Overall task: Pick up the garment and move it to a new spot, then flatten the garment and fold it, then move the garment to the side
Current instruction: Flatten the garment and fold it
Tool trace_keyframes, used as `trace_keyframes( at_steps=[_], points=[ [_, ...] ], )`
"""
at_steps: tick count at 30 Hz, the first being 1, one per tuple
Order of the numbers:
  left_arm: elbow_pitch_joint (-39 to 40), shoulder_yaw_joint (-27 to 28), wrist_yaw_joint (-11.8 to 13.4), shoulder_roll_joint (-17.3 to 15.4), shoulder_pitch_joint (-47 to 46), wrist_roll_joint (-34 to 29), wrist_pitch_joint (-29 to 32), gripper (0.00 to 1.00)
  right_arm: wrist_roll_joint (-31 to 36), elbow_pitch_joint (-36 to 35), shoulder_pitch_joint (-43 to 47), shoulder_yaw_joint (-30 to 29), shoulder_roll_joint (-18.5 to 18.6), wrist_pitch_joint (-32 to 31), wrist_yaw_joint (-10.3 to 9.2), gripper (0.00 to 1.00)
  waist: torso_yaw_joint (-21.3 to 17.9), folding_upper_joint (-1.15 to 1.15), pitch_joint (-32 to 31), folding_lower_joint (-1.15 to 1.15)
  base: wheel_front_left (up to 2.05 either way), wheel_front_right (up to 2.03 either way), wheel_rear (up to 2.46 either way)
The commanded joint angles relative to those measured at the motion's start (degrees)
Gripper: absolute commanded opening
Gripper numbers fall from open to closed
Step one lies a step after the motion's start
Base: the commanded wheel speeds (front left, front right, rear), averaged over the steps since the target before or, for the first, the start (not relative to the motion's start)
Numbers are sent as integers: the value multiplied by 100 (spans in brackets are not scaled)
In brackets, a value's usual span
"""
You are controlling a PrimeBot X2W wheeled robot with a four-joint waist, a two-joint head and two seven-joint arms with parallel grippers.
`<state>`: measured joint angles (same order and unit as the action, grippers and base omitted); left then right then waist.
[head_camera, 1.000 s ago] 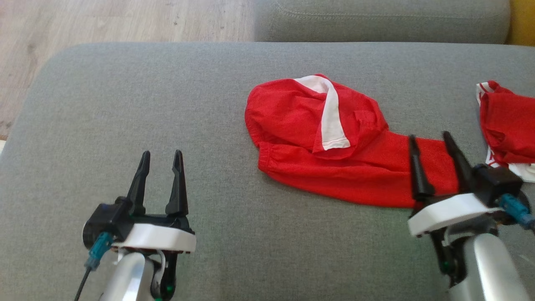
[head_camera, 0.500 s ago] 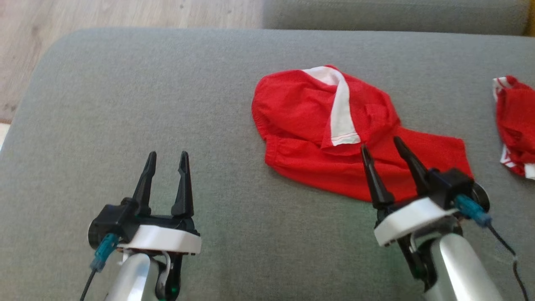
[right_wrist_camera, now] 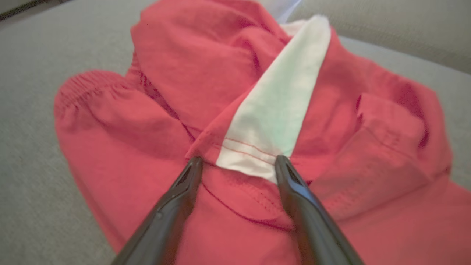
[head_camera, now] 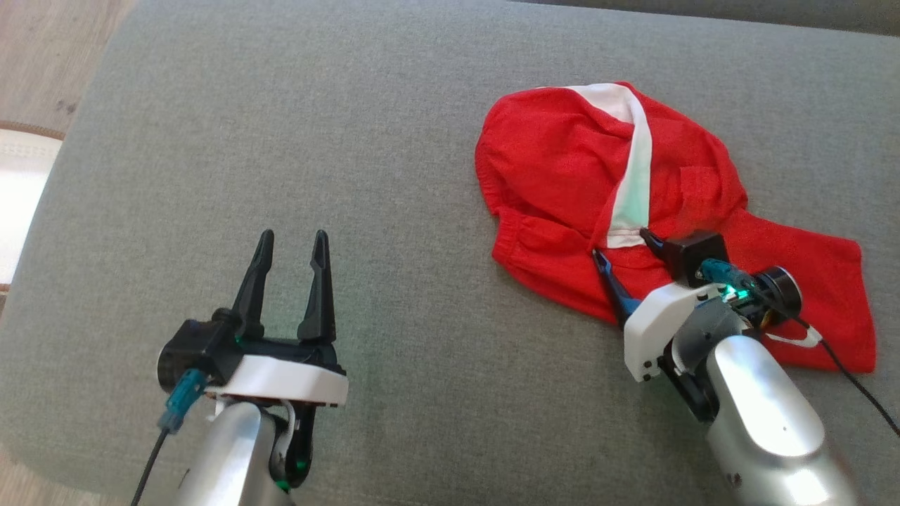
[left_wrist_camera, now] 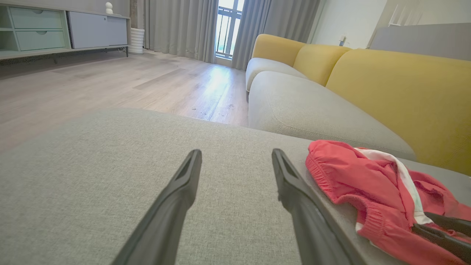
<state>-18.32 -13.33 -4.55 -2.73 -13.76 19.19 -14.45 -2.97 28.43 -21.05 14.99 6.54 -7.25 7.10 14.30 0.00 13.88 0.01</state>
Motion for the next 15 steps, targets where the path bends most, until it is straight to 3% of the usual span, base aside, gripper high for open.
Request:
trace_keyframes(
  at_steps=[1, 3, 4, 5, 12, 15],
  points=[
    [147, 142, 2, -27, -178, 21, -55, 100, -14, -41, -211, 156, 36, -39, 39, 100, 27, 0, 34, -1, 0, 0, 0],
    [148, 144, 4, -25, -180, 22, -55, 100, -102, 189, -317, 221, 35, -57, 39, 100, 29, 0, 62, -1, 0, 0, 0],
    [145, 146, 5, -24, -185, 21, -55, 100, -141, 288, -373, 266, 44, -50, 39, 75, 25, 0, 72, -1, 0, 0, 0],
    [139, 147, 7, -23, -192, 18, -55, 100, -177, 366, -429, 302, 51, -18, 39, 3, 18, 0, 79, -1, 0, 0, 0],
    [127, 136, 26, -19, -259, 12, -55, 100, -430, 530, -872, 161, 159, 342, 39, 0, -71, 0, 107, -1, 0, 0, 0],
    [149, 122, 22, -17, -289, 12, -55, 100, -556, 464, -1307, -87, 453, 402, 39, 0, -101, 0, 162, -1, 0, 0, 0]
  ],
)
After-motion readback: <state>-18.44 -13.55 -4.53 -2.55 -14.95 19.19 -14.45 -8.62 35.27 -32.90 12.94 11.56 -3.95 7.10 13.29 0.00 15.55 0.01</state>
